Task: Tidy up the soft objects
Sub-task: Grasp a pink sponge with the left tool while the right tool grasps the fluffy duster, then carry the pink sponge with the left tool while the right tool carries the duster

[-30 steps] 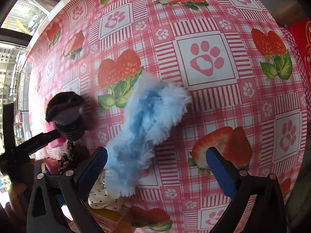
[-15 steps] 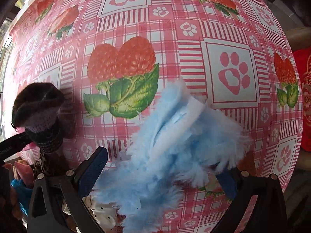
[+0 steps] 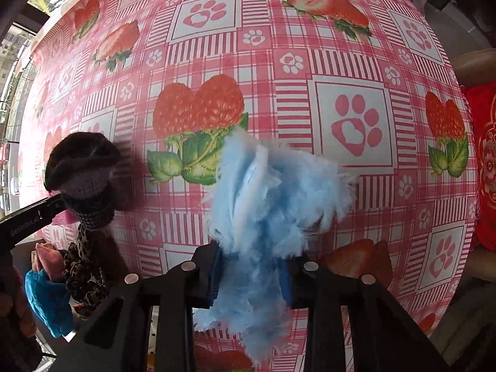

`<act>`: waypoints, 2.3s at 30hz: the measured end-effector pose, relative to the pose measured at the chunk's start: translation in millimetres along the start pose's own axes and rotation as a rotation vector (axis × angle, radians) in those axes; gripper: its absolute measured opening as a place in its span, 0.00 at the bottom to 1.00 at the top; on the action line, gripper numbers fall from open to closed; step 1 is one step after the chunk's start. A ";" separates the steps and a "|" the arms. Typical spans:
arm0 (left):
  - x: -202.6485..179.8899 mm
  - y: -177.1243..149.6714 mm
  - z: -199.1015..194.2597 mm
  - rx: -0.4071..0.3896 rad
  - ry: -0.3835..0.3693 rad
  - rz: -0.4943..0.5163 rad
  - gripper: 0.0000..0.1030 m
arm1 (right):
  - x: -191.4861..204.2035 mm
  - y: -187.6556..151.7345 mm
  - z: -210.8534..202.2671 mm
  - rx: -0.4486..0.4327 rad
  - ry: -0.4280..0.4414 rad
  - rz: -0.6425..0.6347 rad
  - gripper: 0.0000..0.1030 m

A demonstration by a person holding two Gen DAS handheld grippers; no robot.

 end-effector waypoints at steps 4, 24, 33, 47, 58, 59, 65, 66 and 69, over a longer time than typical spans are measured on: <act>-4.9 -3.7 -20.2 -0.059 -0.012 0.039 0.48 | 0.9 1.2 -17.8 -0.021 0.076 -0.005 0.29; 6.0 -85.5 -146.7 -0.318 -0.071 0.181 0.48 | 47.8 -51.6 -140.1 -0.171 0.223 -0.106 0.30; 13.1 -148.3 -162.5 -0.321 -0.104 0.241 0.48 | 80.6 -107.1 -167.6 -0.163 0.254 -0.152 0.30; 39.3 -244.7 -161.0 -0.295 -0.092 0.377 0.48 | 120.3 -202.6 -174.9 -0.125 0.213 -0.203 0.30; 81.1 -279.8 -153.5 -0.291 -0.094 0.335 0.48 | 166.7 -245.4 -160.9 -0.064 0.220 -0.260 0.30; 85.1 -281.1 -153.9 -0.293 -0.092 0.331 0.48 | 172.5 -247.2 -160.6 -0.063 0.219 -0.270 0.30; 111.4 -287.2 -157.5 -0.315 -0.073 0.293 0.48 | 203.3 -256.7 -156.6 -0.056 0.217 -0.338 0.30; 116.3 -287.9 -157.4 -0.319 -0.069 0.285 0.48 | 207.5 -257.7 -155.6 -0.054 0.215 -0.346 0.30; 131.3 -290.2 -157.0 -0.327 -0.063 0.255 0.48 | 218.2 -259.6 -153.8 -0.049 0.206 -0.371 0.30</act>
Point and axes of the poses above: each gripper's, at about its wrist camera, not at the fingertips, and z roughly the way its jaws point, x to its left, y to its top, the point moved 6 cm from there along z, roughly the way its jaws point, and after that the axes turned 1 degree about x, right-handed, at the moved point
